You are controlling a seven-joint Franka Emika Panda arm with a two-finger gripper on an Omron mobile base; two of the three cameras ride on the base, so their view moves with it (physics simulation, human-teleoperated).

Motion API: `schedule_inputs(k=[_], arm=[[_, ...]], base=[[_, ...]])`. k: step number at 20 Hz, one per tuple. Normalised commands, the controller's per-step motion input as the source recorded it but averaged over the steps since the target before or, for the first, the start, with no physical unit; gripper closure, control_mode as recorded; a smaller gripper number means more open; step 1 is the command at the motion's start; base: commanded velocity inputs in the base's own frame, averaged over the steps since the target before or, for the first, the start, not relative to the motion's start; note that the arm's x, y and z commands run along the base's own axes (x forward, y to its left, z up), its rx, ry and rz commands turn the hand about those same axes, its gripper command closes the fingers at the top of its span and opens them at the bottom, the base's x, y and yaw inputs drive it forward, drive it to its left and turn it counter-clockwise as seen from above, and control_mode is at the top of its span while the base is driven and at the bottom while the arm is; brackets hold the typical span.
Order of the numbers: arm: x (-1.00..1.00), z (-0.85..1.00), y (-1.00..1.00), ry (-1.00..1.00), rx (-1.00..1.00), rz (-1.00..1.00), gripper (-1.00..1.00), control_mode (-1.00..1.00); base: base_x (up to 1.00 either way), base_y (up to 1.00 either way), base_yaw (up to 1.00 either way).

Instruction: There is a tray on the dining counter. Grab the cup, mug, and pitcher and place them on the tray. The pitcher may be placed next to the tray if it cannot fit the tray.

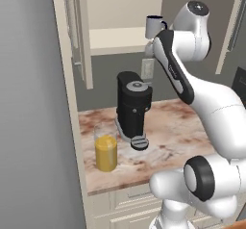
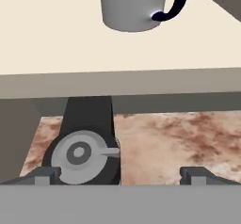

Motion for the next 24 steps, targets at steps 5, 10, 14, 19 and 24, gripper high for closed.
schedule_inputs(k=[5, 10, 14, 19, 24], arm=[[0.09, 0.07, -0.13, -0.11, 0.0, 0.0, -1.0, -1.0], [0.01, 0.13, 0.0, -0.16, -0.01, 0.0, -1.0, -1.0], [0.25, 0.1, -0.02, -0.07, 0.0, 0.0, -1.0, -1.0], [0.42, 0.09, -0.11, -0.02, 0.0, 0.0, -1.0, -1.0], [0.38, 0.04, -0.06, -0.01, 0.0, 0.0, -1.0, -1.0]], base=[[0.0, 0.0, 0.0], [0.0, 0.0, 0.0], [0.0, 0.0, 0.0], [0.0, 0.0, 0.0], [0.0, 0.0, 0.0]])
